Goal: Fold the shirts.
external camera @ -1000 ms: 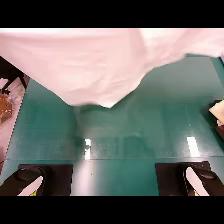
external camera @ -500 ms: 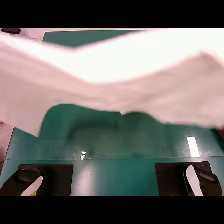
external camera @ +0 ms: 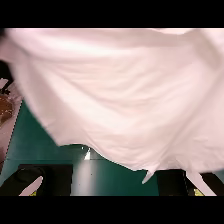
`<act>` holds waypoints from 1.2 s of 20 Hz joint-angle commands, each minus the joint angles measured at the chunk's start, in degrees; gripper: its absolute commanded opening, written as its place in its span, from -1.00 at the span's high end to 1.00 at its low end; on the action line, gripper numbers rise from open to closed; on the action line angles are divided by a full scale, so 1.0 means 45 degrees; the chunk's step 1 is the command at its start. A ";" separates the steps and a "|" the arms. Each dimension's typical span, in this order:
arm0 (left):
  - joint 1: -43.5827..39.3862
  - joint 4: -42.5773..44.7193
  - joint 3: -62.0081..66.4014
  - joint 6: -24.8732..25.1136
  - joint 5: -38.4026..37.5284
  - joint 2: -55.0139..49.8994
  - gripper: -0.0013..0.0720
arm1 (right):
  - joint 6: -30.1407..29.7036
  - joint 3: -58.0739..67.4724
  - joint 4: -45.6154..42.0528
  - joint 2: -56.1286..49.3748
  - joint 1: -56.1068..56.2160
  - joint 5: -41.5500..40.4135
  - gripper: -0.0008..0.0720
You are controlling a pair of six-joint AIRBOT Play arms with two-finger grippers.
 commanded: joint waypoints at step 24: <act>0.2739 0.2302 -0.4503 -0.1506 0.7519 -0.7329 -0.51 | -0.2186 -0.1967 -0.0695 -0.9962 0.2098 -0.3468 -0.63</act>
